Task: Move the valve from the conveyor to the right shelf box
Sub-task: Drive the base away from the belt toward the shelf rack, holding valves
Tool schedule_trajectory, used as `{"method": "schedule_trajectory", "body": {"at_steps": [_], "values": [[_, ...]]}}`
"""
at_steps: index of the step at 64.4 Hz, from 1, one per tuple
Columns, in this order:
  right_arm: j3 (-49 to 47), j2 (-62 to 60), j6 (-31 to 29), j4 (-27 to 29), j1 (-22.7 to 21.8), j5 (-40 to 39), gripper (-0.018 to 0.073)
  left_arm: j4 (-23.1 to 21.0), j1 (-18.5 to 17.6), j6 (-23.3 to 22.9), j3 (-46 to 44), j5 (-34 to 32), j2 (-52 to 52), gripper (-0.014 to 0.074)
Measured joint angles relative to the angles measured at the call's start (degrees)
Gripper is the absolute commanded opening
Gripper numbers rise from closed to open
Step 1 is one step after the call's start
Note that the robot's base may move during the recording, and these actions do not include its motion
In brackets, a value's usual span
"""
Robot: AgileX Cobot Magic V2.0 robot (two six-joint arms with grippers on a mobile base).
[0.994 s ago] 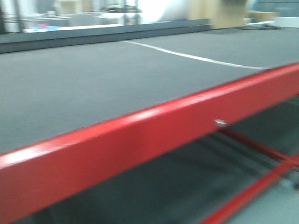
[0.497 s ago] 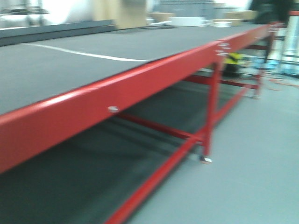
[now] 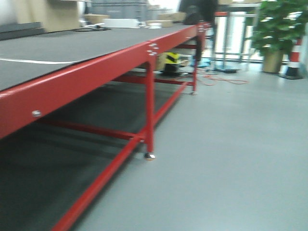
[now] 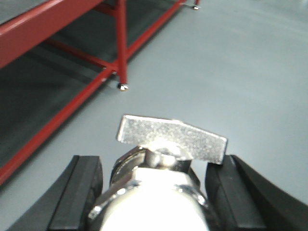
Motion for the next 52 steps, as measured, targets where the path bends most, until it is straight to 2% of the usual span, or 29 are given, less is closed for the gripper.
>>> {"method": "schedule_trajectory", "body": {"at_steps": [52], "values": [[0.00,0.00,0.00,0.00,0.00,0.00,-0.0154,-0.10,0.00,0.00,0.00,0.00,0.00,-0.0111]]}}
